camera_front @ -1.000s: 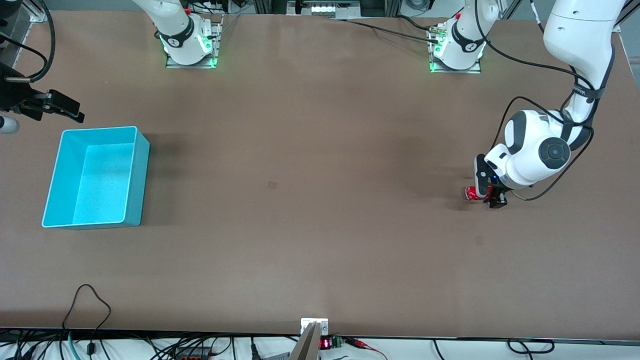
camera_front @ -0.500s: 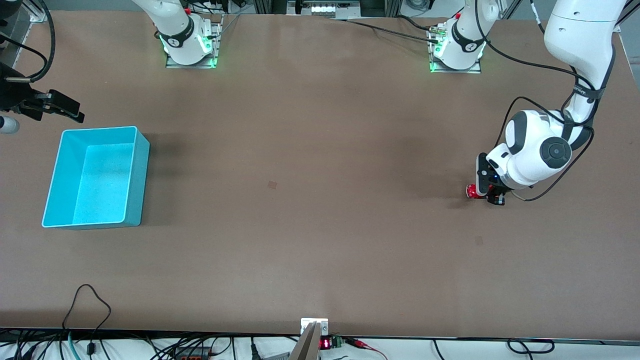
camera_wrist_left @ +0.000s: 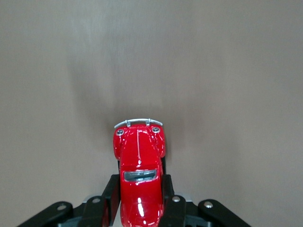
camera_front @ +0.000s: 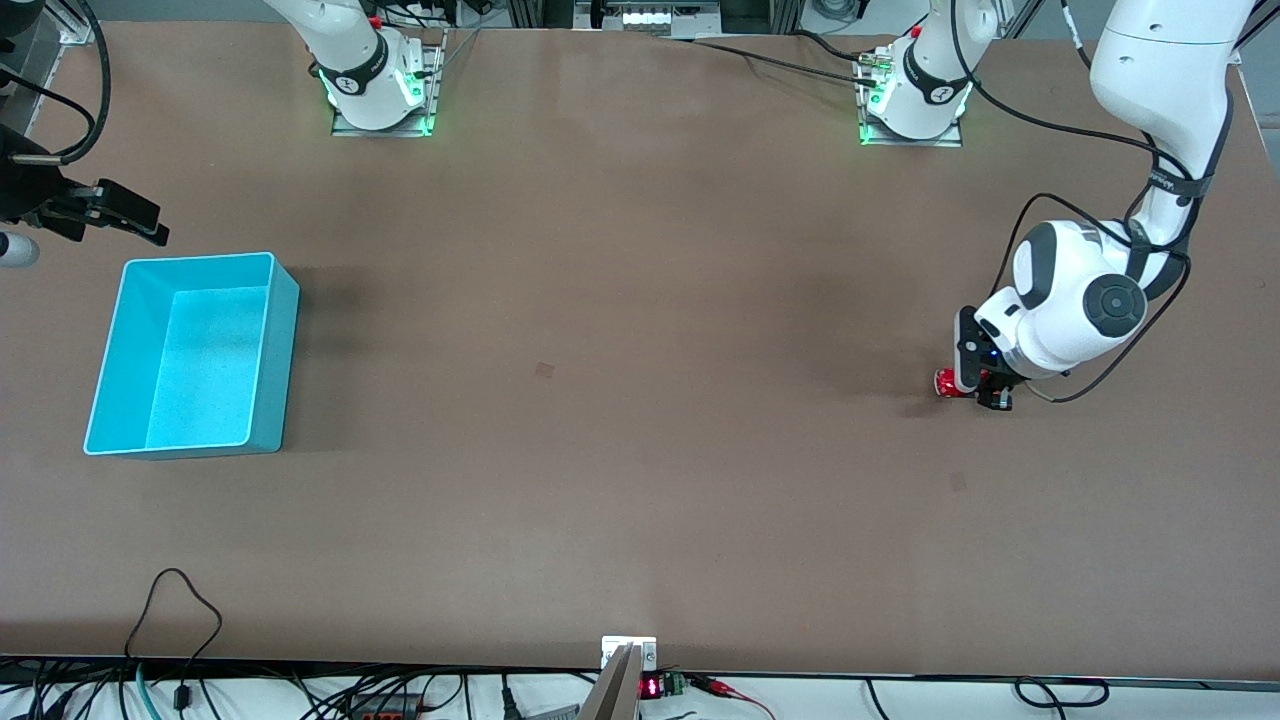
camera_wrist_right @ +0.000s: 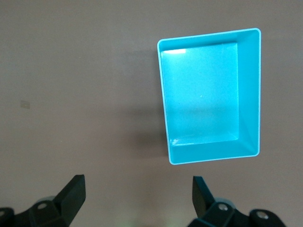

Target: Wind red beetle toy and store in blue box

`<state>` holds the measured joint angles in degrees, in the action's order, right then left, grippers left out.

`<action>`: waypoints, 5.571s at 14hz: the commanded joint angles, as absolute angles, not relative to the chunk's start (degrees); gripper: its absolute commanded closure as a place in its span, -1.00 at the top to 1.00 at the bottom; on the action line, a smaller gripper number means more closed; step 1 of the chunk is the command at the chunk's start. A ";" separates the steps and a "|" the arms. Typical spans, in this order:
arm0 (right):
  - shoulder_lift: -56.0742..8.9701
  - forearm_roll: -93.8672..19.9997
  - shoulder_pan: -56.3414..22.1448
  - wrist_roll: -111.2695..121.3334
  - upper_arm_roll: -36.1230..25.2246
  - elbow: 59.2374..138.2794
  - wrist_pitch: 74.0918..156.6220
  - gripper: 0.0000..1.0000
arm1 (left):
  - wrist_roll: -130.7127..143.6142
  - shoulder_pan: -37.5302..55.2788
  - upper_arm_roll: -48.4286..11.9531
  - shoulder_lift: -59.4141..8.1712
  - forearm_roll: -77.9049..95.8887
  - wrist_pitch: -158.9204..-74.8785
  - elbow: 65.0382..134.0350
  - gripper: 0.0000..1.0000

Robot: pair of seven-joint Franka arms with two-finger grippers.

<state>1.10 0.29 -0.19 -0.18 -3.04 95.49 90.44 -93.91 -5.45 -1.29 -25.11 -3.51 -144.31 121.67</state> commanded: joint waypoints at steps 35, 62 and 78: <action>-0.70 0.09 0.26 0.18 -3.08 93.16 92.90 1.00 | -57.57 -16.79 -10.64 -13.64 -8.79 -91.15 88.77 1.00; -15.64 -3.96 -2.90 59.53 -2.64 111.61 122.93 1.00 | -0.17 2.20 -1.23 4.83 2.10 -91.60 98.61 1.00; -27.24 -3.87 -3.08 94.81 -2.20 115.58 139.20 1.00 | 0.88 2.90 -2.81 2.55 1.41 -90.35 96.50 1.00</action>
